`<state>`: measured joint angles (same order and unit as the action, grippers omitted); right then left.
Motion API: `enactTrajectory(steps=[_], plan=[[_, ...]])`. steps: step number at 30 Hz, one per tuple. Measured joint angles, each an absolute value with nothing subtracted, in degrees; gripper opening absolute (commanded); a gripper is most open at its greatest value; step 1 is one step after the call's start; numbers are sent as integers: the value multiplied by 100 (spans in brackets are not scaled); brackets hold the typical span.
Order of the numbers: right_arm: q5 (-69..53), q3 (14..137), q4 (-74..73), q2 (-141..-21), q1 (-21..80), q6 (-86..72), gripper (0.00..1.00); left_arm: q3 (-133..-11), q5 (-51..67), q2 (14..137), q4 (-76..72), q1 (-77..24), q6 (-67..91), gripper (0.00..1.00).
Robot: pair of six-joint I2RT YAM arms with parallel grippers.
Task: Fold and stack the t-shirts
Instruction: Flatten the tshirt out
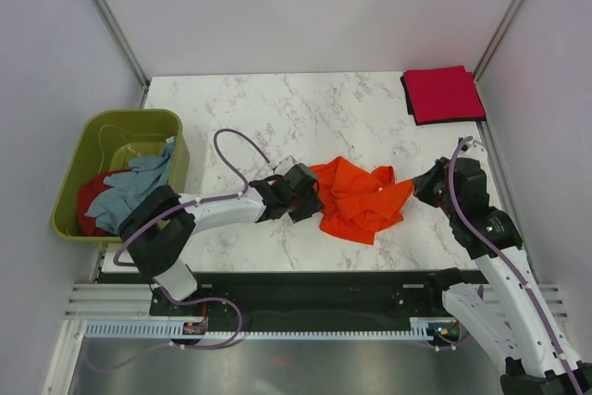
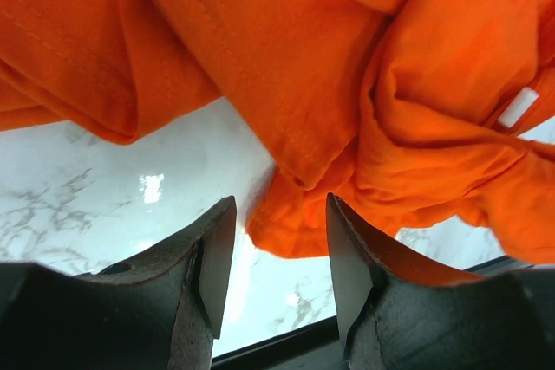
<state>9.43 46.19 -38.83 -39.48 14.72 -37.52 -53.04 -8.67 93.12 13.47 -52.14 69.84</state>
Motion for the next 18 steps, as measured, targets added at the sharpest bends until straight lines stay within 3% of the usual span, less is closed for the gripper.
enactTrajectory(steps=[12,18], plan=[[733,4554,-3771,-3892,1472,-3778,0,-5301,-845,9935,727,-5216,7511,52],[716,4528,-3769,-3844,1472,-3774,0,-5319,-849,10036,517,-5216,7588,45]])
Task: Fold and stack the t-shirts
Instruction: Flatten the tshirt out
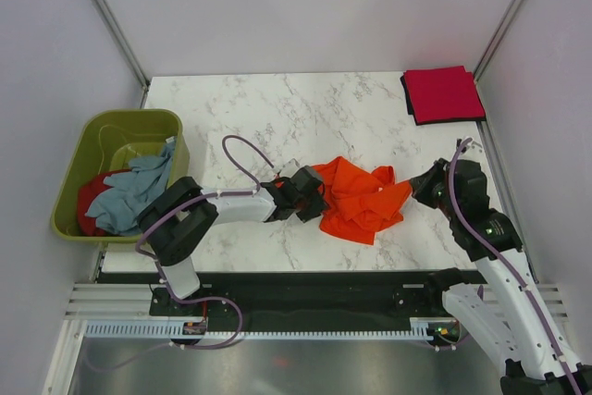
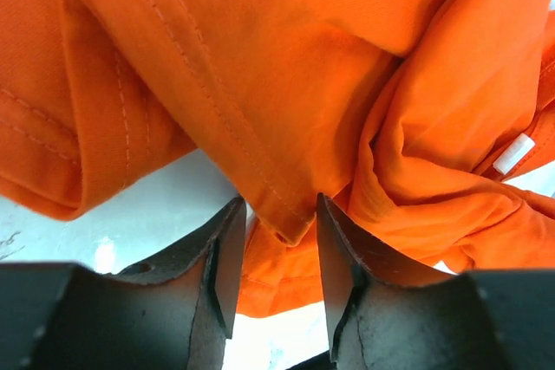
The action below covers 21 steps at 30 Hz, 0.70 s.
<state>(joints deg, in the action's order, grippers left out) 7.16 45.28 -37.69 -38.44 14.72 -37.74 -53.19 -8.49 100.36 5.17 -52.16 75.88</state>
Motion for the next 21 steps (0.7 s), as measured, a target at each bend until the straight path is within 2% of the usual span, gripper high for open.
enactTrajectory(steps=[5,7,10,14,21], plan=[[670,4469,-3774,-3820,1472,-3771,0,-5341,-886,10075,460,-5216,7585,33],[666,4451,-3774,-3800,1472,-3771,0,-5341,-888,10075,456,-5216,7585,22],[661,4438,-3774,-3793,1472,-3774,0,-5339,-908,10068,475,-5216,7581,11],[620,4414,-3756,-3863,1472,-3800,0,-5341,-1076,9863,770,-5210,7542,3],[642,4464,-3802,-4307,1472,-3957,0,-5507,-1496,8621,1538,-5103,7096,2]])
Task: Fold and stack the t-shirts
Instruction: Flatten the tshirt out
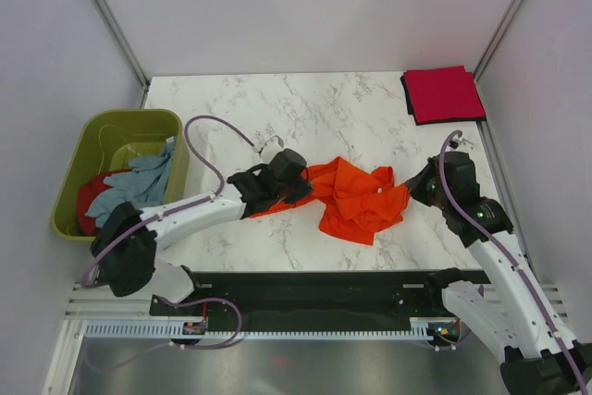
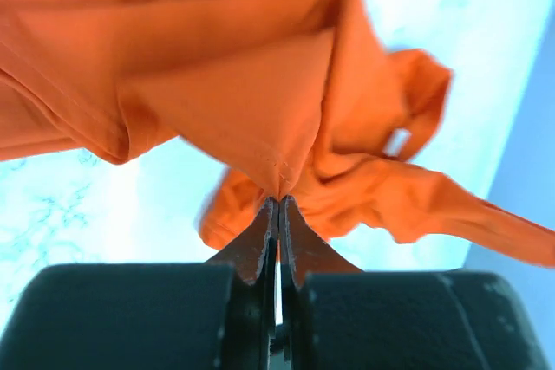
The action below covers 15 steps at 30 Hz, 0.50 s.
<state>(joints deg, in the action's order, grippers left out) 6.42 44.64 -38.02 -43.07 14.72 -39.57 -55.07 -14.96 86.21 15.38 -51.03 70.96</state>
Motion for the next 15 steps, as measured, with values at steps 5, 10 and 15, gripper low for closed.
enactTrajectory(steps=[5,10,15], plan=[[864,5428,-4145,-5105,1472,-4018,0,-5946,-1774,7417,2314,-4807,6523,2],[1260,7026,-4779,-5540,1474,-3854,0,-6388,-2318,5815,3332,-4486,5819,2],[1441,8416,-5411,-5461,1476,-3776,0,-7325,-2532,4366,4200,-4486,5310,2]])
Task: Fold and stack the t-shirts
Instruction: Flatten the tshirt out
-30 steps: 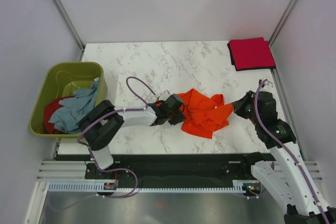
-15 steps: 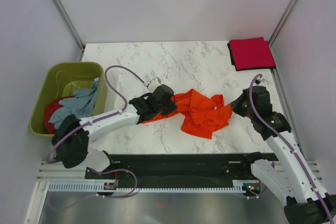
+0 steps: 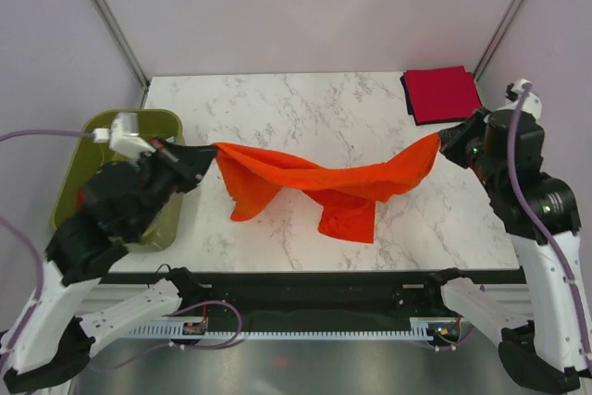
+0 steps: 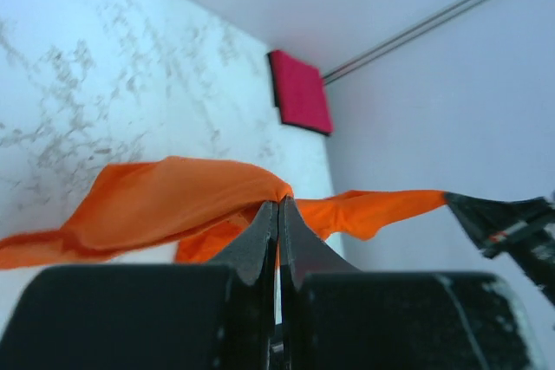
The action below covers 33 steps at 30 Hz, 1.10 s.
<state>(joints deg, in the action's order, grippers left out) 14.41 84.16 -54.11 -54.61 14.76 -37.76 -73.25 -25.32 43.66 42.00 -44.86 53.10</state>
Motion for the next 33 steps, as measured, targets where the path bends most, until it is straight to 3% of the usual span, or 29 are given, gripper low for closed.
enactTrajectory(steps=[6,10,15,19,22,25,29,33], plan=[[1505,9067,-5981,-4477,1476,-4058,0,-8239,-2340,3540,4823,-4486,5212,2],[1671,9209,-5828,-4410,1476,-4066,0,-8460,-2547,3876,5133,-4486,4943,2],[1975,9043,-4908,-5861,1476,-3881,0,-9050,-3146,5778,4753,-4318,4119,2],[2510,9227,-3883,-7417,1474,-3527,0,-9660,-2862,7526,4313,-3216,3817,2],[2917,9885,-3415,-8558,1385,-3142,0,-10645,-2106,8921,4316,-2150,3988,2],[3030,11371,-3164,-9620,1251,-2724,0,-11782,-1264,9904,4372,-1439,4195,2],[2895,13028,-2969,-10123,1175,-2235,0,-13037,-412,10243,4477,-930,4272,2],[2910,12905,-2650,-9164,1179,-2067,0,-12908,119,9306,4141,-961,4252,2]])
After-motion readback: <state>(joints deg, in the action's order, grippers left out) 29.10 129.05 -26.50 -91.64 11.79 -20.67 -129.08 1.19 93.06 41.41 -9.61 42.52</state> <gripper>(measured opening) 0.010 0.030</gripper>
